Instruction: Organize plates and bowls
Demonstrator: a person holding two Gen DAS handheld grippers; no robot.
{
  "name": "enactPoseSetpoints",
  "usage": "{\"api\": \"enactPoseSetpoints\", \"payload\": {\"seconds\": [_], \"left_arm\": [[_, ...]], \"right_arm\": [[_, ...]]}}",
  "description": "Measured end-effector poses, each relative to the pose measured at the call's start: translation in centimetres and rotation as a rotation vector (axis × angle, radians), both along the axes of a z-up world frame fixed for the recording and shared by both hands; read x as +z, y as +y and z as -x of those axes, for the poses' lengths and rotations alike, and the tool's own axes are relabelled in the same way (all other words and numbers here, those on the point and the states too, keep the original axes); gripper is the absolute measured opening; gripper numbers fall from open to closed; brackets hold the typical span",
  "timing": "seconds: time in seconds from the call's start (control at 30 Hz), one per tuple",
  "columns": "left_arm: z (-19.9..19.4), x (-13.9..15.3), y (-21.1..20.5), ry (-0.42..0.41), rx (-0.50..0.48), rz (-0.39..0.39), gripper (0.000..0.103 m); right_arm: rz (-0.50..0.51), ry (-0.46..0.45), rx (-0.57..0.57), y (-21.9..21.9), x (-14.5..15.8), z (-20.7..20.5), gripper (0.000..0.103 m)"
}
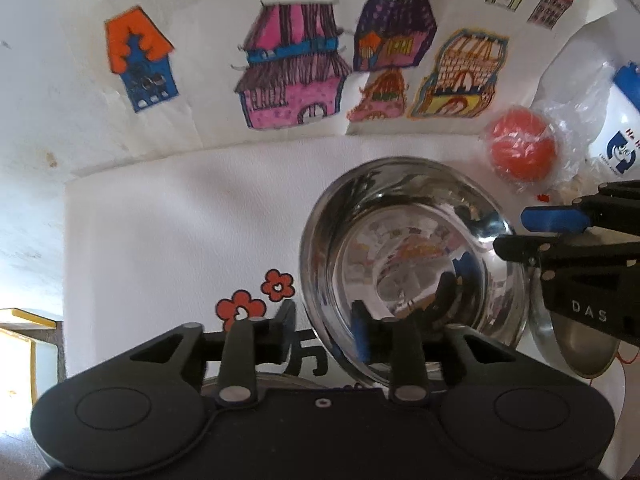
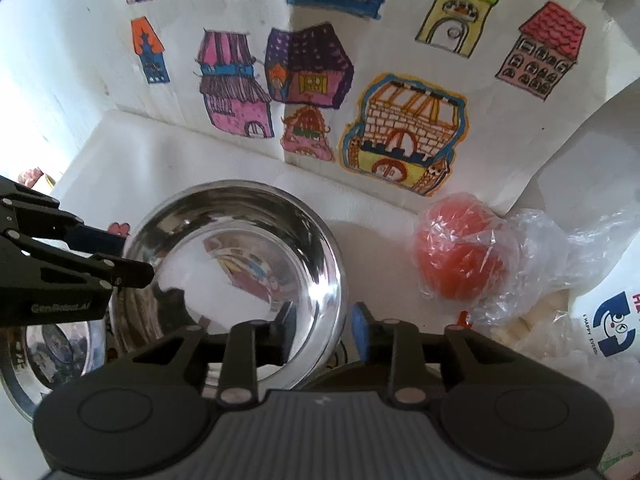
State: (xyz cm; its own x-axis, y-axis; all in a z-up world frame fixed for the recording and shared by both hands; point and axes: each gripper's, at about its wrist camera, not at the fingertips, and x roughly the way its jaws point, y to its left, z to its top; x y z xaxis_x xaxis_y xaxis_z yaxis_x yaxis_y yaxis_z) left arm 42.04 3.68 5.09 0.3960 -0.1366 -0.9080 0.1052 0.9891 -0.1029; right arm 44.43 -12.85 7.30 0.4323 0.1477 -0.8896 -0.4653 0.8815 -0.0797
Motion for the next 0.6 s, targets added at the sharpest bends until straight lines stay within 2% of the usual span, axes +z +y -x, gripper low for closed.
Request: {"api": "enactPoseSetpoints", "payload": {"seconds": [0.07, 0.13, 0.2, 0.37, 0.6], "left_arm": [[0.6, 0.6, 0.2, -0.023, 0.004, 0.004, 0.042], [1.3, 1.4, 0.6, -0.044, 0.008, 0.014, 0.054], [2.1, 2.1, 1.1, -0.064, 0.015, 0.033, 0.061], [4.1, 3.7, 1.7, -0.109, 0.035, 0.048, 0.069], [6.9, 5.8, 2.4, -0.203, 0.05, 0.052, 0.082]], "right_arm": [[-0.013, -0.022, -0.003, -0.2, 0.7, 0.6, 0.044], [-0.027, -0.042, -0.005, -0.3, 1.5, 1.2, 0.053], [-0.037, -0.056, -0.007, -0.4, 2.3, 1.7, 0.057], [-0.053, -0.09, -0.009, 0.0, 3.9, 3.6, 0.062], [-0.091, -0.146, -0.003, 0.2, 5.8, 6.3, 0.074]]}}
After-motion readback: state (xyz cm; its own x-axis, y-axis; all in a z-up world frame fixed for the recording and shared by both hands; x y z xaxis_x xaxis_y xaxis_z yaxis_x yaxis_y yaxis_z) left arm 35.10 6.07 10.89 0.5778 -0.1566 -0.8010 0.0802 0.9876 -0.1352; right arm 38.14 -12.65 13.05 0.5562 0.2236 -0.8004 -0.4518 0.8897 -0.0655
